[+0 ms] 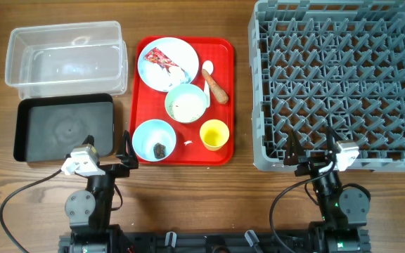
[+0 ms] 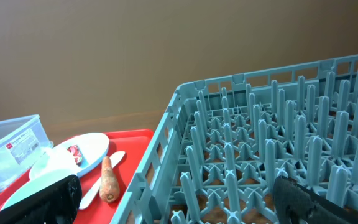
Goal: Sort waste into correct bins and load items into the dishwasher rack
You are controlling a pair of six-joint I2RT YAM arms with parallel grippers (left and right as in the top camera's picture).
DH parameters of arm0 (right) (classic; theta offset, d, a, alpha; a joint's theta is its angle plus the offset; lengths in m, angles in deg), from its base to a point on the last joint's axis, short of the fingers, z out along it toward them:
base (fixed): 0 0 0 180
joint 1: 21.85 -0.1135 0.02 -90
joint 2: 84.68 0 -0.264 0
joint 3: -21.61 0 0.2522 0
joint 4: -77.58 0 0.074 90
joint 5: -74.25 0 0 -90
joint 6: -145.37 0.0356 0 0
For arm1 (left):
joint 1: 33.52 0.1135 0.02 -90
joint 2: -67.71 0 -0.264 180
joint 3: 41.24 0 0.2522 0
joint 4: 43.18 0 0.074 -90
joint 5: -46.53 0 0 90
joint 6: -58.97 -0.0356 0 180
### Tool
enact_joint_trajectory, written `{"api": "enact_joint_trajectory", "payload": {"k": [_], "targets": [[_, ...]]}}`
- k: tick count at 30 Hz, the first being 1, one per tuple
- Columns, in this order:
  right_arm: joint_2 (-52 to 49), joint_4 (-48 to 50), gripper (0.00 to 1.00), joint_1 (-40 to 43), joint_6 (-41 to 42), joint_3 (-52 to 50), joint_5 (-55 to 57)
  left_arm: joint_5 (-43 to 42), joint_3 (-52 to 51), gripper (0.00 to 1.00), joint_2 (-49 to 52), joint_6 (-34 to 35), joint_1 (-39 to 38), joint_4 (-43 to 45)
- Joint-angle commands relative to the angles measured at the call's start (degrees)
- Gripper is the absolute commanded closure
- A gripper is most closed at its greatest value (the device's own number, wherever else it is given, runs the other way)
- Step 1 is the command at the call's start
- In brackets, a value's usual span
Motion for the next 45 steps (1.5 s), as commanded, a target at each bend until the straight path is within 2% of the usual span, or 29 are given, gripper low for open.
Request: {"api": "enact_joint_trajectory", "payload": {"k": [1,45], "targets": [[0.4,0.3,0.00,-0.4,-0.6,-0.2,0.9,0.1,-0.4,0.00,-0.7,0.1,0.1,-0.2],[0.4,0.1,0.00,-0.4,-0.7,-0.2,5.0,0.1,-0.4,0.00,-0.7,0.1,0.1,-0.1]]}}
